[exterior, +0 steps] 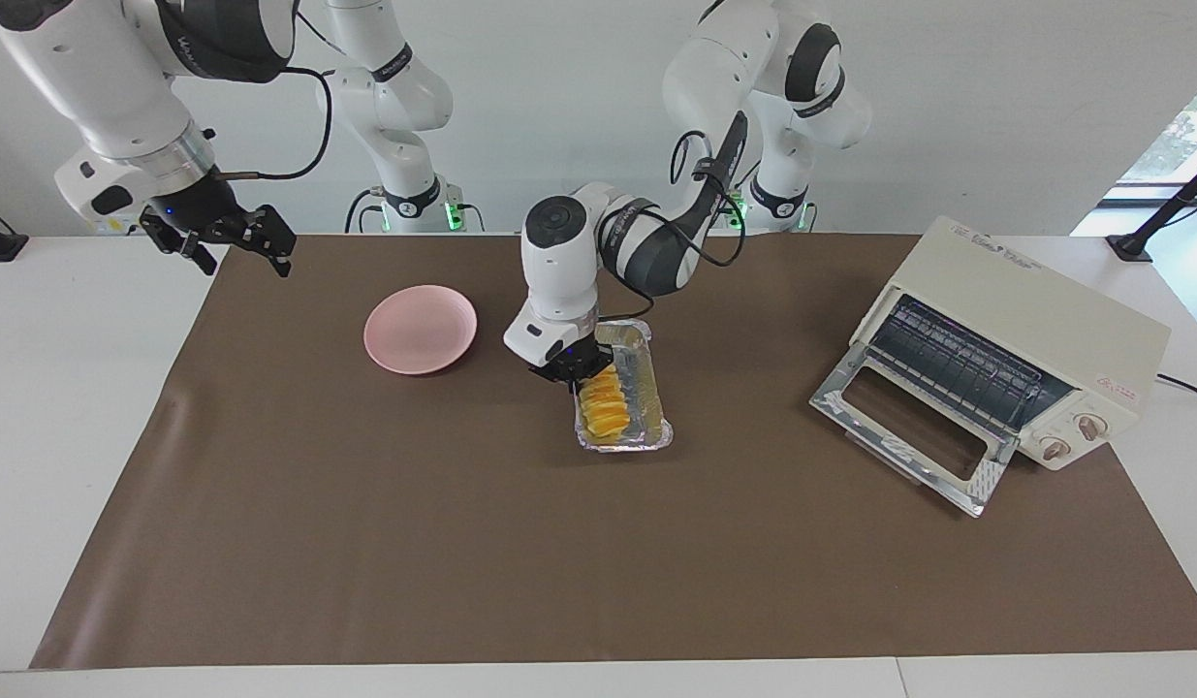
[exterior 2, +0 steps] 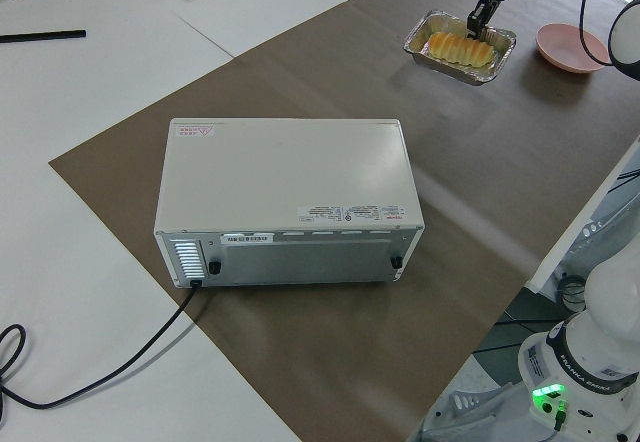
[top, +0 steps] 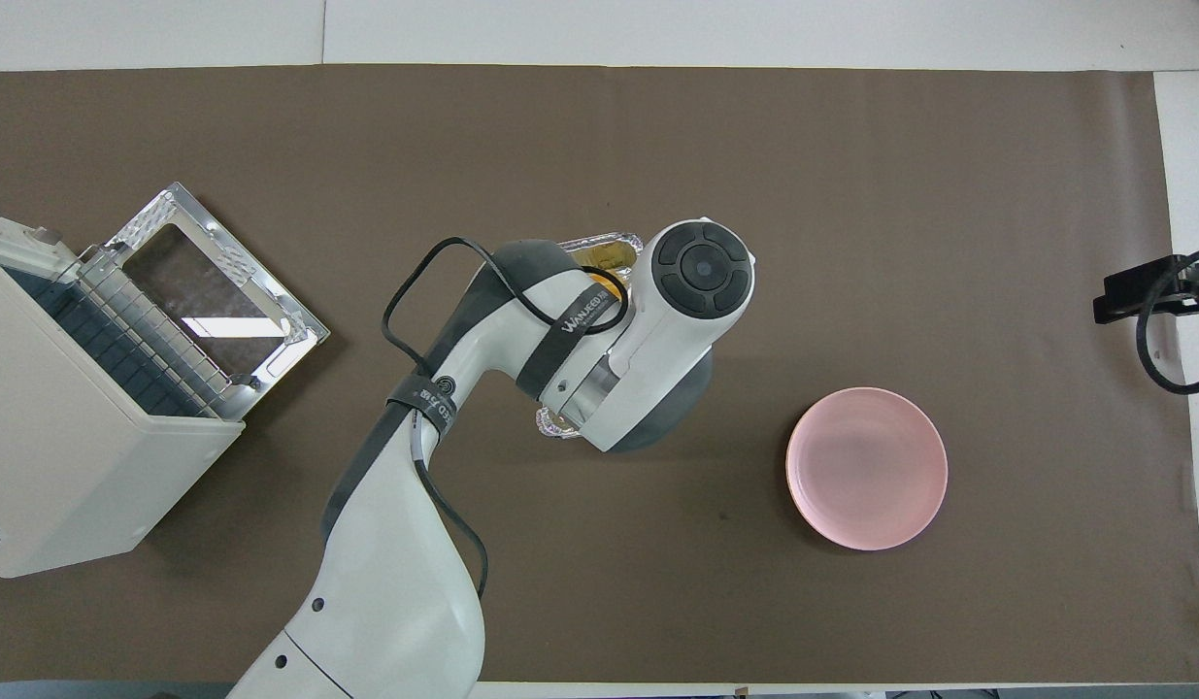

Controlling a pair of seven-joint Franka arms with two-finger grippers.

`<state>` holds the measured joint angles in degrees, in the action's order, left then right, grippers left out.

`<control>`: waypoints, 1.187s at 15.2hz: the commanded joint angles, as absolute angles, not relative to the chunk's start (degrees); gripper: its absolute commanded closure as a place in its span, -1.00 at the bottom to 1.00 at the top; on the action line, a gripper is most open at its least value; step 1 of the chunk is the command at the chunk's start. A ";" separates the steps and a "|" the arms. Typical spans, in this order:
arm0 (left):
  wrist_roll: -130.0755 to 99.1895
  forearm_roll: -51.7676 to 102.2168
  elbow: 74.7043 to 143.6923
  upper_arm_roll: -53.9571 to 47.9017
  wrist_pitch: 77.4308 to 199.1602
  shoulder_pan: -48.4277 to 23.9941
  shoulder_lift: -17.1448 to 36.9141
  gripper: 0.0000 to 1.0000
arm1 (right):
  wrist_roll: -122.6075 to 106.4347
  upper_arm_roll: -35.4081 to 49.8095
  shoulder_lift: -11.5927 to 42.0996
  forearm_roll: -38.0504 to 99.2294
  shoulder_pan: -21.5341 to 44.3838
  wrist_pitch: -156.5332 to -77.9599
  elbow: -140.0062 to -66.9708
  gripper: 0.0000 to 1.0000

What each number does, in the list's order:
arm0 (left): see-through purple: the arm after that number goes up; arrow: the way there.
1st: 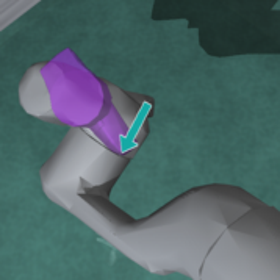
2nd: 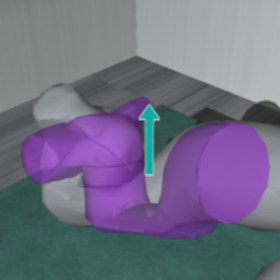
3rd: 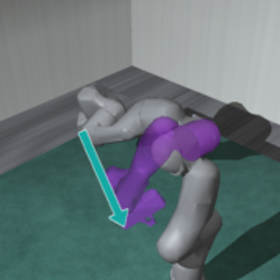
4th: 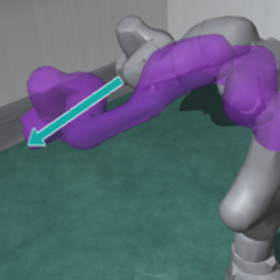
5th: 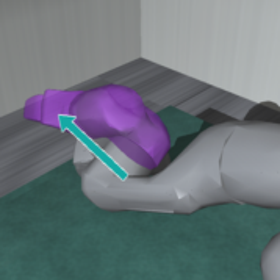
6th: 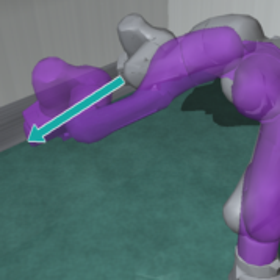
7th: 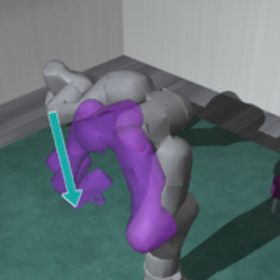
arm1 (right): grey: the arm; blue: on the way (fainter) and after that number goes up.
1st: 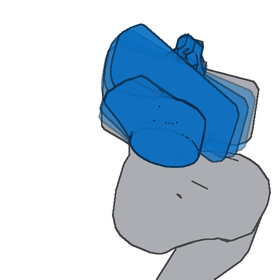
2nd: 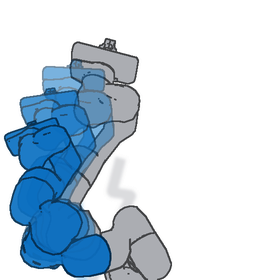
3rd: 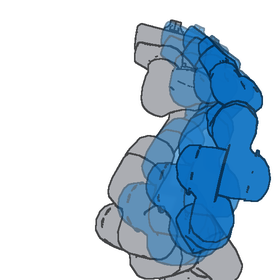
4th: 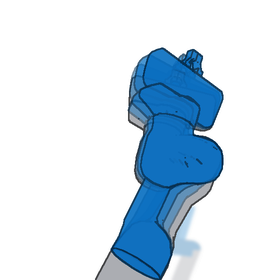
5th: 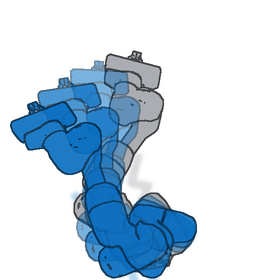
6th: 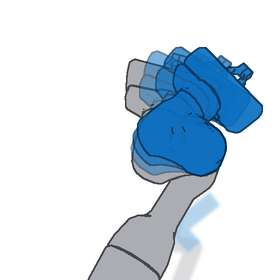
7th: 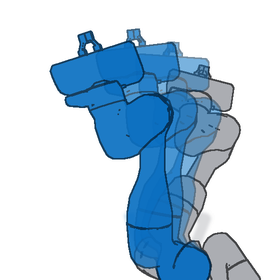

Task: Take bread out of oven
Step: 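Carry the foil tray toward the table center with the left gripper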

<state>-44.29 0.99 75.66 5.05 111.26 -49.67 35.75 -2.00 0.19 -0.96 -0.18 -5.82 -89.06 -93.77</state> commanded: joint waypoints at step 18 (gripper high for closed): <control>-44.30 0.53 74.71 5.89 115.57 -52.91 39.29 1.00 | -2.29 0.62 -1.76 -0.62 -6.24 -88.51 -94.39 -1.00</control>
